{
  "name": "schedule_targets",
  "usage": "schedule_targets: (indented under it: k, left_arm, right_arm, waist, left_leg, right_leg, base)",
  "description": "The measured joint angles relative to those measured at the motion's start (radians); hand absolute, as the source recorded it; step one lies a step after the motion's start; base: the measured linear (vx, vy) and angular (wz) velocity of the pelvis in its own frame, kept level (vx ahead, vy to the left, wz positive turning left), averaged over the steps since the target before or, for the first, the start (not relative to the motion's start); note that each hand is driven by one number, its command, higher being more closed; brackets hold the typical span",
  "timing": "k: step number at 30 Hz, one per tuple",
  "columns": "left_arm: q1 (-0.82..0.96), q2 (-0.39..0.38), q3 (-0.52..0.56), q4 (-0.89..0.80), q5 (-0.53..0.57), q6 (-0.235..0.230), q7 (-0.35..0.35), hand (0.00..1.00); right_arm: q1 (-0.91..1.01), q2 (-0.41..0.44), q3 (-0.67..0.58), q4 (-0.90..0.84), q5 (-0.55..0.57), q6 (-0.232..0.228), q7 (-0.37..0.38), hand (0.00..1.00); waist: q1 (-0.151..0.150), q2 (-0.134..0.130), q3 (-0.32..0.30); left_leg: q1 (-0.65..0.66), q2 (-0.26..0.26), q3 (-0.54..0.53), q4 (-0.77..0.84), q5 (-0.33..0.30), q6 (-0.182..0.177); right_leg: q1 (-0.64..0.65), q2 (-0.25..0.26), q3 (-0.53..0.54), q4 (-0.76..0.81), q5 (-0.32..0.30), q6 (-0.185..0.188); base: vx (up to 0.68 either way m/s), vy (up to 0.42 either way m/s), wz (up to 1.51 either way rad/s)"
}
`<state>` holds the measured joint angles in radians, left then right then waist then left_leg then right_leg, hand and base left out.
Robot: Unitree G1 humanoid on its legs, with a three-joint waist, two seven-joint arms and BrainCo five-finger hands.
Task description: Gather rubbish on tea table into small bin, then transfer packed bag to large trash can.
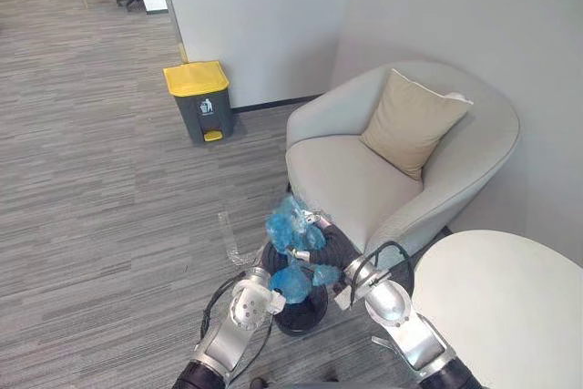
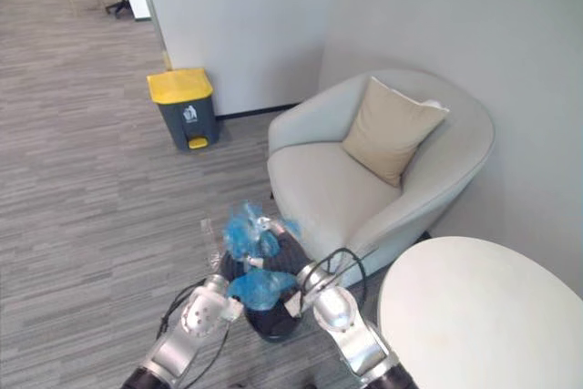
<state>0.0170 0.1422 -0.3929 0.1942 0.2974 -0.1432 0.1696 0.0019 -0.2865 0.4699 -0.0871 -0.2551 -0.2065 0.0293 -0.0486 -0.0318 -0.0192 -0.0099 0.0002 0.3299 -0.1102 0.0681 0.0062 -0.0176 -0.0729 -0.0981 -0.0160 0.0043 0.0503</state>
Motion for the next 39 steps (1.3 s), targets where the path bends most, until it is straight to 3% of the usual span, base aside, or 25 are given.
schedule_targets:
  k: [6, 11, 13, 16, 22, 31, 39]
  left_arm:
    - [0.049, 0.002, 0.06, -0.018, -0.025, -0.001, 0.002, 1.0]
    - [0.069, 0.002, 0.085, -0.019, -0.025, -0.001, 0.003, 1.0]
    - [0.093, -0.005, 0.118, -0.019, -0.029, -0.001, 0.004, 1.0]
    - [0.132, -0.018, 0.169, -0.014, -0.068, -0.001, 0.003, 1.0]
    - [0.168, -0.045, 0.299, 0.136, -0.173, 0.009, -0.001, 1.0]
    - [0.197, -0.052, 0.415, 0.338, -0.224, 0.063, -0.039, 1.0]
    - [0.205, -0.058, 0.454, 0.502, -0.242, 0.07, -0.038, 1.0]
  right_arm:
    - [0.013, -0.033, -0.048, 0.029, -0.161, -0.012, -0.071, 0.0]
    - [0.026, -0.028, -0.09, 0.029, -0.179, -0.014, -0.111, 0.0]
    - [0.074, 0.019, -0.155, 0.029, -0.176, -0.015, -0.12, 0.0]
    - [0.11, 0.088, -0.224, 0.065, -0.148, -0.009, -0.124, 0.0]
    - [0.128, 0.215, -0.393, 0.31, -0.006, 0.06, -0.113, 0.0]
    - [0.121, 0.247, -0.502, 0.61, 0.081, 0.107, -0.106, 0.0]
    - [0.1, 0.246, -0.522, 0.773, 0.126, 0.129, -0.109, 0.0]
  waist:
    - [0.002, -0.008, 0.006]
    - [0.002, -0.007, 0.011]
    - [0.002, -0.006, 0.012]
    - [0.002, -0.004, 0.015]
    - [0.002, 0.007, 0.03]
    - [0.026, 0.007, 0.048]
    - [0.034, 0.013, 0.065]
  left_leg:
    - [-0.007, -0.001, -0.01, 0.0, 0.005, 0.007]
    - [-0.007, -0.002, -0.011, 0.0, 0.005, 0.007]
    - [-0.007, -0.001, -0.013, 0.0, 0.005, 0.007]
    - [-0.006, -0.002, -0.015, 0.0, 0.005, 0.007]
    - [-0.005, -0.009, -0.036, 0.0, 0.001, 0.001]
    - [0.012, -0.01, -0.036, 0.0, -0.004, -0.002]
    - [0.029, -0.011, -0.036, 0.0, -0.01, -0.003]
  right_leg:
    - [0.0, 0.0, -0.009, -0.006, 0.0, 0.0]
    - [0.001, -0.001, -0.01, -0.006, 0.0, 0.0]
    - [0.002, -0.001, -0.013, -0.006, 0.0, 0.0]
    - [0.003, -0.001, -0.016, -0.006, -0.001, 0.0]
    - [0.016, -0.006, -0.039, -0.007, -0.01, 0.005]
    - [0.039, -0.008, -0.042, -0.016, -0.011, 0.006]
    - [0.057, -0.008, -0.046, -0.02, -0.019, 0.006]
  base:
    - [0.01, 0.002, 0.04]
    - [0.0, 0.0, 0.0]
    - [0.0, 0.0, 0.0]
    - [0.0, 0.005, 0.03]
    - [-0.01, 0.019, 0.11]
    - [0.01, 0.003, 0.0]
    - [0.0, 0.0, 0.0]
